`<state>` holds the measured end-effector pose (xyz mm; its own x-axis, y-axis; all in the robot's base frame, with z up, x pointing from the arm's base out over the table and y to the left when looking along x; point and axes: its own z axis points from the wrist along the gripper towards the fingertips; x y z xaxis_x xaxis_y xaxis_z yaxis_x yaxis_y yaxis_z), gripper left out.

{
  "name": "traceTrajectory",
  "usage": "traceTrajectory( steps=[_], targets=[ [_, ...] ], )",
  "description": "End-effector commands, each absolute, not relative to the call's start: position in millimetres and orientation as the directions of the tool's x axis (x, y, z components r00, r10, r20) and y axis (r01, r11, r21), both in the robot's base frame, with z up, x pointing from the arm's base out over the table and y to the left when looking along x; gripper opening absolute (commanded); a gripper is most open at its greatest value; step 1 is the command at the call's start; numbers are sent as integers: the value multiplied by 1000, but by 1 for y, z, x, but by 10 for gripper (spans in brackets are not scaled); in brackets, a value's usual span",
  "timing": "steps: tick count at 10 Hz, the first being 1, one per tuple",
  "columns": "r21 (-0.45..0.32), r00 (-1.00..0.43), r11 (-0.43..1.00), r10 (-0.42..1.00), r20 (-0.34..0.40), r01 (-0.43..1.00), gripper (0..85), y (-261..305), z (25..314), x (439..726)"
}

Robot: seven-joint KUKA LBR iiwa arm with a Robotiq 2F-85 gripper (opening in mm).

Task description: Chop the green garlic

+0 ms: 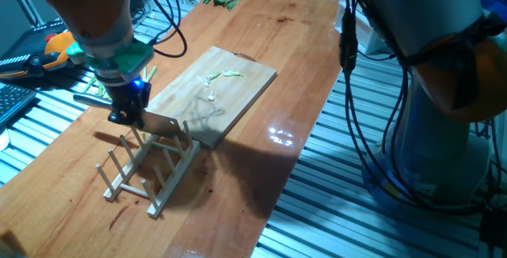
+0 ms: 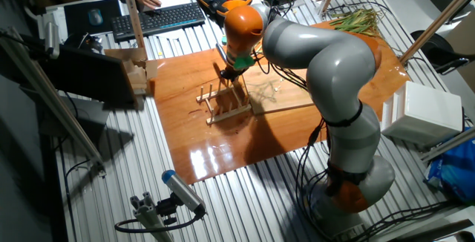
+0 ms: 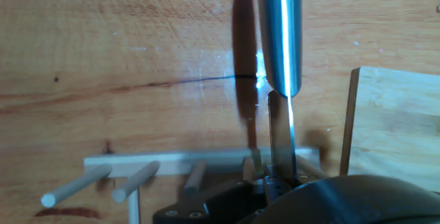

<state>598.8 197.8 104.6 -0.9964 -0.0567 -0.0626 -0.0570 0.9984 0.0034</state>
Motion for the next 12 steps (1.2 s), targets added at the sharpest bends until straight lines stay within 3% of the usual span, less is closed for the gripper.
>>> traceTrajectory(
  steps=[1,3,6,12],
  targets=[
    [4,-996,998,-60,-61,-60,0,198,101,596],
    [-4,-995,998,-70,-65,-69,0,196,94,591],
    [19,-996,995,-94,1,-94,0,186,109,587],
    [4,-997,997,-72,-27,-73,0,195,96,568]
  ],
)
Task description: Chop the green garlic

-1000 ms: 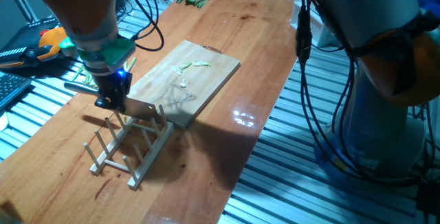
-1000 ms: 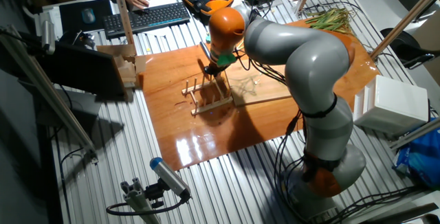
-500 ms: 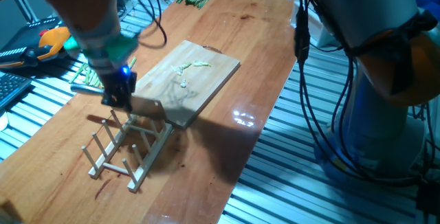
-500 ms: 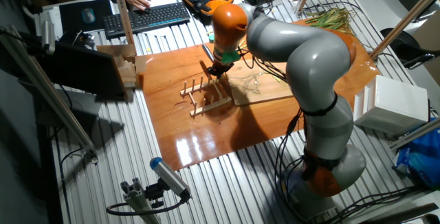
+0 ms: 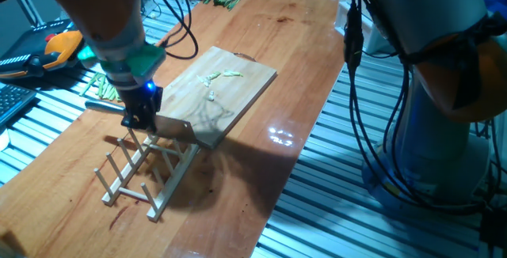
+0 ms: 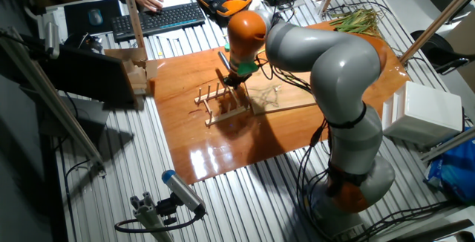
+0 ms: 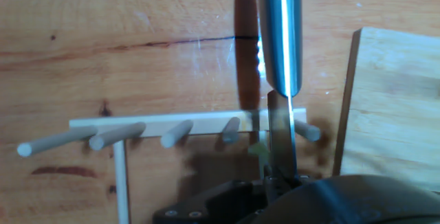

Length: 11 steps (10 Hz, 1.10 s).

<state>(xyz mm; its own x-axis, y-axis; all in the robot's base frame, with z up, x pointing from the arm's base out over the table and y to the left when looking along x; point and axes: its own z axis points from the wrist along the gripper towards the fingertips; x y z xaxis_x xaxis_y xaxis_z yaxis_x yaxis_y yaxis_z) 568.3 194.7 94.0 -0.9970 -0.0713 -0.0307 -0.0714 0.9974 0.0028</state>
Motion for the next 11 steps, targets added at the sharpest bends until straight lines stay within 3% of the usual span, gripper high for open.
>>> traceTrajectory(
  steps=[1,4,6,9,11],
  targets=[
    [2,-997,998,-66,-47,-66,0,195,87,567],
    [5,-997,998,-65,-38,-65,0,195,80,565],
    [2,-998,998,-56,-25,-56,340,195,80,566],
    [2,-999,999,-45,-22,-45,340,196,83,567],
    [13,-999,999,-38,15,-37,340,197,107,572]
  ],
)
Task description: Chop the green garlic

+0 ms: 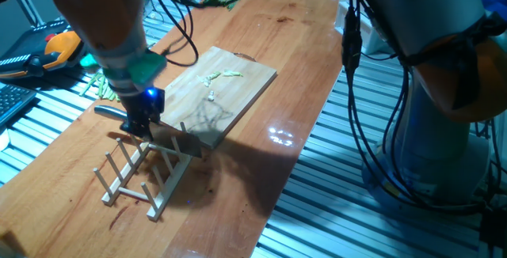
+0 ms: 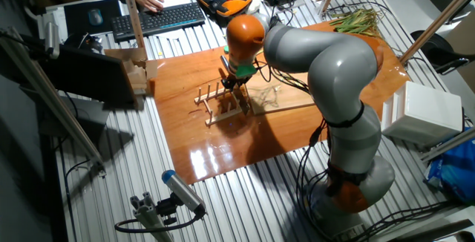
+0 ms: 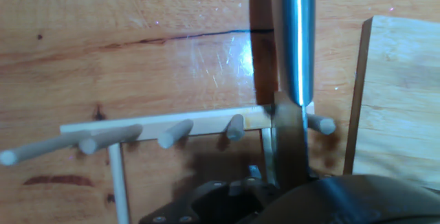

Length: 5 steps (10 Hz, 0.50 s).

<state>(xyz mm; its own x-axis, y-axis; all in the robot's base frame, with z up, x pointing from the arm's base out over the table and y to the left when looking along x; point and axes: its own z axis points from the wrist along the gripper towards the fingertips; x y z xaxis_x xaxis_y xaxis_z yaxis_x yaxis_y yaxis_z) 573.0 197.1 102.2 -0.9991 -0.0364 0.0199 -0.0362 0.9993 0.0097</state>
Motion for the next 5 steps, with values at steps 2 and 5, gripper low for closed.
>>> traceTrajectory(
  steps=[2,5],
  targets=[
    [-1,-998,999,-42,40,-42,340,194,142,575],
    [46,-996,996,-73,46,-71,0,181,166,570]
  ],
)
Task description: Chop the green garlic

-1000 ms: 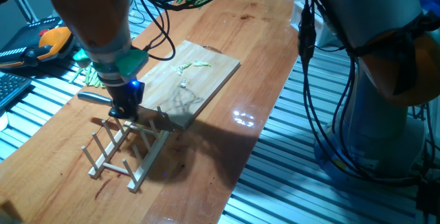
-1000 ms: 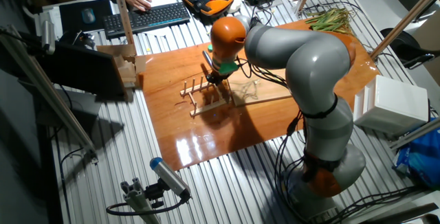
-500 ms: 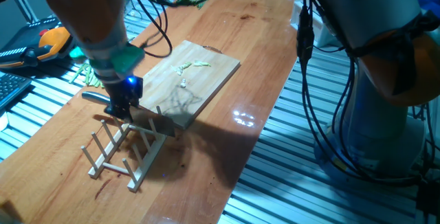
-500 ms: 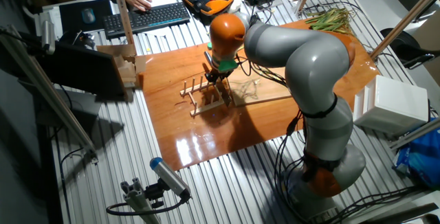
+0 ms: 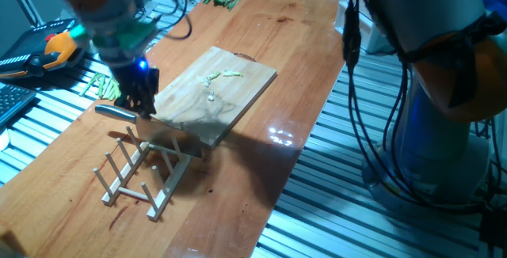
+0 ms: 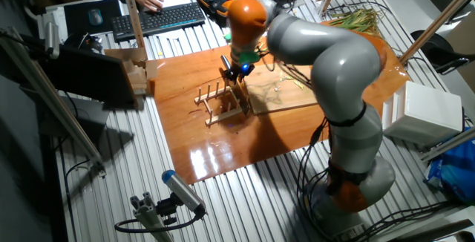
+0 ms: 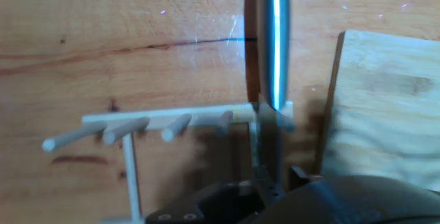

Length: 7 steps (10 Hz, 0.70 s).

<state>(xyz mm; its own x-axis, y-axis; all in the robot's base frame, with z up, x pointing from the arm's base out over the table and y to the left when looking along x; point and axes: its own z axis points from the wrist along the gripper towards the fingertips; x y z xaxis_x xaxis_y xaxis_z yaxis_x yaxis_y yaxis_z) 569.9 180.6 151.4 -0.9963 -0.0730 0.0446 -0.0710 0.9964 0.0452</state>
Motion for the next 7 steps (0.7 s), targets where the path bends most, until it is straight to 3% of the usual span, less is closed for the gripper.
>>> traceTrajectory(
  steps=[1,7],
  targets=[
    [48,-996,996,-81,41,-79,0,178,170,567],
    [42,-996,995,-92,17,-91,0,176,173,562]
  ],
)
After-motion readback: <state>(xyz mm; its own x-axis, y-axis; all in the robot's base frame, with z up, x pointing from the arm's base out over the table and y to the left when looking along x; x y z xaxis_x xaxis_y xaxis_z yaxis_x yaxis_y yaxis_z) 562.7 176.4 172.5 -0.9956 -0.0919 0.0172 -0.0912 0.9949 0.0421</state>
